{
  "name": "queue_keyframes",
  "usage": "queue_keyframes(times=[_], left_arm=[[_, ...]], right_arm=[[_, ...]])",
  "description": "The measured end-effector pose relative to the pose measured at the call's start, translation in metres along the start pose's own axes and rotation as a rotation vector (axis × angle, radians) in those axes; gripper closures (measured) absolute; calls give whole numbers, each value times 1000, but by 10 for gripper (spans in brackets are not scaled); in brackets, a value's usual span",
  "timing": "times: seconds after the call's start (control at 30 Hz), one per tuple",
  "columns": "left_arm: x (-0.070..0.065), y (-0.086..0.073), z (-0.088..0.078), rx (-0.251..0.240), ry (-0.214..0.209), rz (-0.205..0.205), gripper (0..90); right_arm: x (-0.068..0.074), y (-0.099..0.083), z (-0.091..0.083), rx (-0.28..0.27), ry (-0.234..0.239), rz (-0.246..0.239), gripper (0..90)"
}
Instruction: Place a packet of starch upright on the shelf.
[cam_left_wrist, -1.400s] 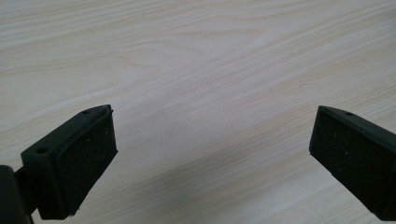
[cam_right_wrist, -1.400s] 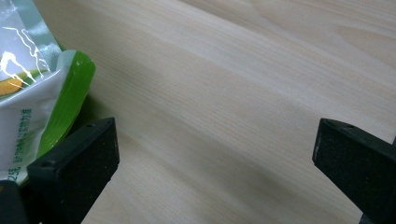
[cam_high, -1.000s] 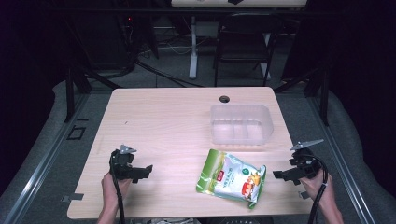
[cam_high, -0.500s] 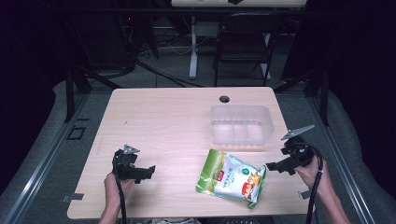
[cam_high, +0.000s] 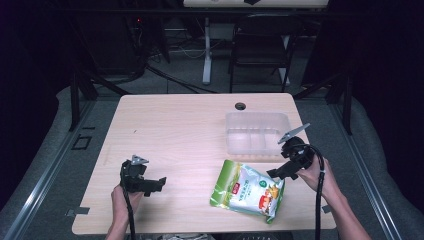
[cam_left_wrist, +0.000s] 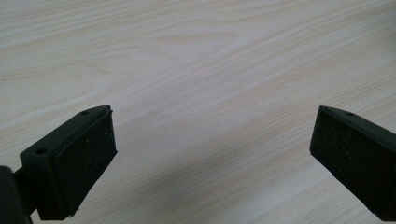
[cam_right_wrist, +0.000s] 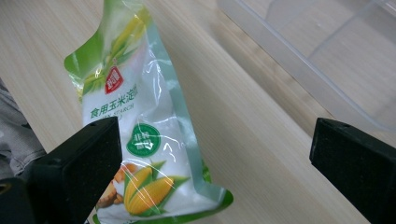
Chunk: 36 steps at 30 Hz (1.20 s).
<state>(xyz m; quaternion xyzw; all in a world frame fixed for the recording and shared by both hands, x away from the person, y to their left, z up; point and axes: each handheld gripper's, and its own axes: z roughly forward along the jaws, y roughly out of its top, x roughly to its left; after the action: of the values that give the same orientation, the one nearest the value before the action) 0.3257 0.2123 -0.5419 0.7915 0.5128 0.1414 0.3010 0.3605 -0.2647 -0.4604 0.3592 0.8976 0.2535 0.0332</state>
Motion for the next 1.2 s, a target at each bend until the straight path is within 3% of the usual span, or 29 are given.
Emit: queue_keyframes(times=[0.2, 0.43, 0.47, 0.77, 0.87, 1.03, 1.17, 1.2], left_arm=[[0, 0, 0, -1, -15, -2, 2], [0, 0, 0, 2, -28, -2, 2], [0, 0, 0, -1, -28, -4, 2], [-1, 0, 0, 1, -23, 4, 2], [-2, 1, 3, 3, -45, -3, 2], [-6, 3, 3, 3, -37, 22, 2], [-5, 2, 4, 10, -45, 21, 2], [-5, 2, 3, 9, -51, 16, 3]], right_arm=[[5, 11, 11, 8, 22, -26, 21], [13, 26, 34, 22, 82, -50, 30], [13, 29, 35, 47, 87, -76, 31], [20, 40, 57, 83, 140, -115, 39], [22, 46, 64, 99, 155, -137, 43], [25, 58, 79, 154, 200, -169, 68], [28, 65, 89, 190, 221, -183, 151], [28, 64, 94, 220, 240, -181, 238]])
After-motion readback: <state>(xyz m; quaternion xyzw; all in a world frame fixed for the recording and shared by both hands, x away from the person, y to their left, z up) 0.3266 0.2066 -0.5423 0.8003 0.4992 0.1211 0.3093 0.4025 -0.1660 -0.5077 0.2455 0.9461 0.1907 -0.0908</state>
